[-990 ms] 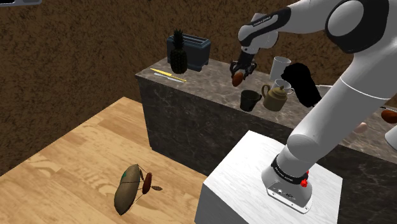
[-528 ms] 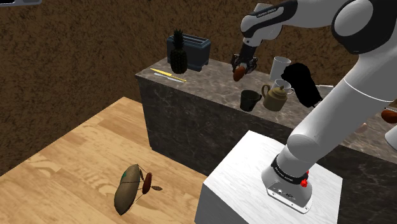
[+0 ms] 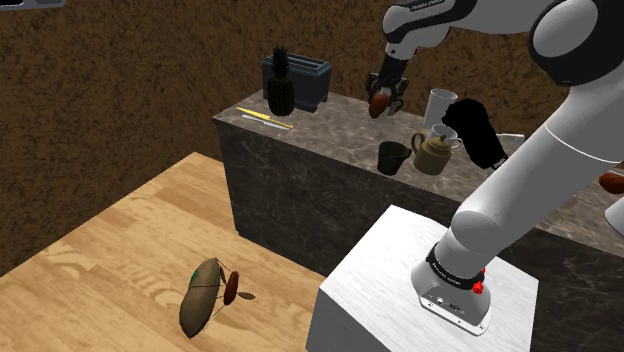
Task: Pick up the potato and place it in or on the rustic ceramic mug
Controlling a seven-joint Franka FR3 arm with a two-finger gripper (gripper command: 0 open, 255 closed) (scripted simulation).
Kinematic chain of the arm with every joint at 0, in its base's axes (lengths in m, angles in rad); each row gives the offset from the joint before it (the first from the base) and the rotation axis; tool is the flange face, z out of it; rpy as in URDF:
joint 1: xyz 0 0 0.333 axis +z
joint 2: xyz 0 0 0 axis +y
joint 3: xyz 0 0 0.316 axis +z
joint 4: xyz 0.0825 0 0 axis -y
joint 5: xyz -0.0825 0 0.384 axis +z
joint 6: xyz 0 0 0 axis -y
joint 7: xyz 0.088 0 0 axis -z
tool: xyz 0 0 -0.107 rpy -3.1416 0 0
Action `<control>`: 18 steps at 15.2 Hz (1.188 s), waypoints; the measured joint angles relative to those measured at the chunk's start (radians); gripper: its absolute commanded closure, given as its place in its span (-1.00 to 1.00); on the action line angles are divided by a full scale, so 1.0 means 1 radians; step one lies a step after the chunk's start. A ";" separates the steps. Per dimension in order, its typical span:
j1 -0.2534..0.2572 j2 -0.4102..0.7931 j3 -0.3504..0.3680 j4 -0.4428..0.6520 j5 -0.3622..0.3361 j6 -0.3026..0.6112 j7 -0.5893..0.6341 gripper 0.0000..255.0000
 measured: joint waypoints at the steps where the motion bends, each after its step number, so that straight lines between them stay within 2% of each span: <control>1: 0.000 -0.001 0.000 0.008 0.000 -0.009 0.001 1.00; 6: -0.012 -0.172 0.021 -0.142 -0.063 -0.020 0.043 1.00; 13: -0.063 -0.460 0.063 -0.380 -0.138 -0.062 0.090 1.00; 18: -0.077 -0.504 0.063 -0.463 -0.153 -0.024 0.093 1.00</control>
